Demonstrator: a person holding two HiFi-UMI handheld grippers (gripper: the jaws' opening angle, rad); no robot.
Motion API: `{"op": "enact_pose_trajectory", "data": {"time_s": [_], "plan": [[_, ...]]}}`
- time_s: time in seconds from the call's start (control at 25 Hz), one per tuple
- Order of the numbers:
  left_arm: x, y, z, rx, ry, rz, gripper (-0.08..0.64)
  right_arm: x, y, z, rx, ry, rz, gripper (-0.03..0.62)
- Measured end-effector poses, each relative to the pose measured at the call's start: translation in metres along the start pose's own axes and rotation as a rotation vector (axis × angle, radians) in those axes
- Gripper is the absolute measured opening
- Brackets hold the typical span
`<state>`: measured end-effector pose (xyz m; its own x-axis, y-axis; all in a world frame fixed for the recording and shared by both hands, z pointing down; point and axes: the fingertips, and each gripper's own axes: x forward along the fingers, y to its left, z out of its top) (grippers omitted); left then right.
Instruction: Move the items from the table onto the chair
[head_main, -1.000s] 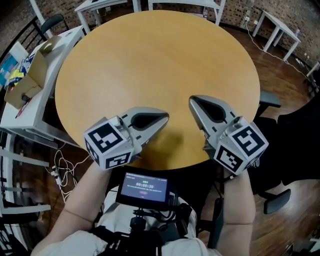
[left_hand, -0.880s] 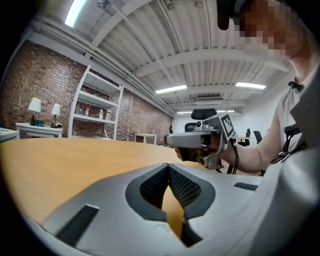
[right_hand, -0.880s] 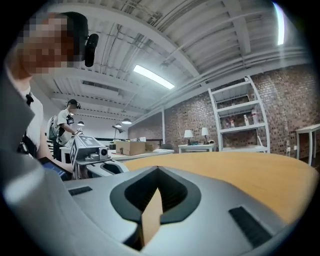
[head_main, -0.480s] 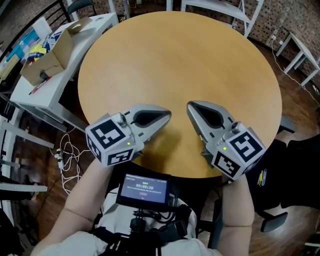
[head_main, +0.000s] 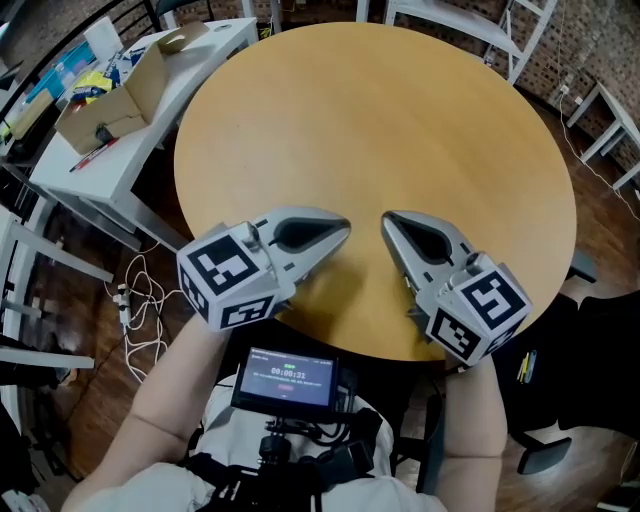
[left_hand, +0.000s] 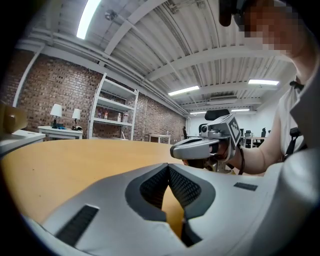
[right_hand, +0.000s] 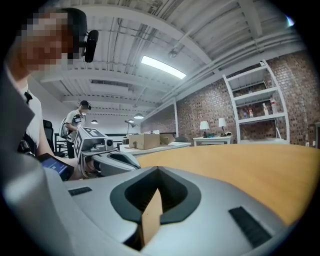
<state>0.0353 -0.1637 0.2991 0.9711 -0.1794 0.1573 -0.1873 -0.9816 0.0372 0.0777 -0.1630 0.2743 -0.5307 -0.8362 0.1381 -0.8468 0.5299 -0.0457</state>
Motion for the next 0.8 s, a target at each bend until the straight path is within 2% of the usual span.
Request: {"op": "enact_pose_trajectory", "data": {"time_s": [0.8], "plan": [[-0.001,0.0,0.001,0.0,0.003,0.004,0.008,-0.004,-0.007,-0.016,0.014,0.021,-0.012,0.003]]}}
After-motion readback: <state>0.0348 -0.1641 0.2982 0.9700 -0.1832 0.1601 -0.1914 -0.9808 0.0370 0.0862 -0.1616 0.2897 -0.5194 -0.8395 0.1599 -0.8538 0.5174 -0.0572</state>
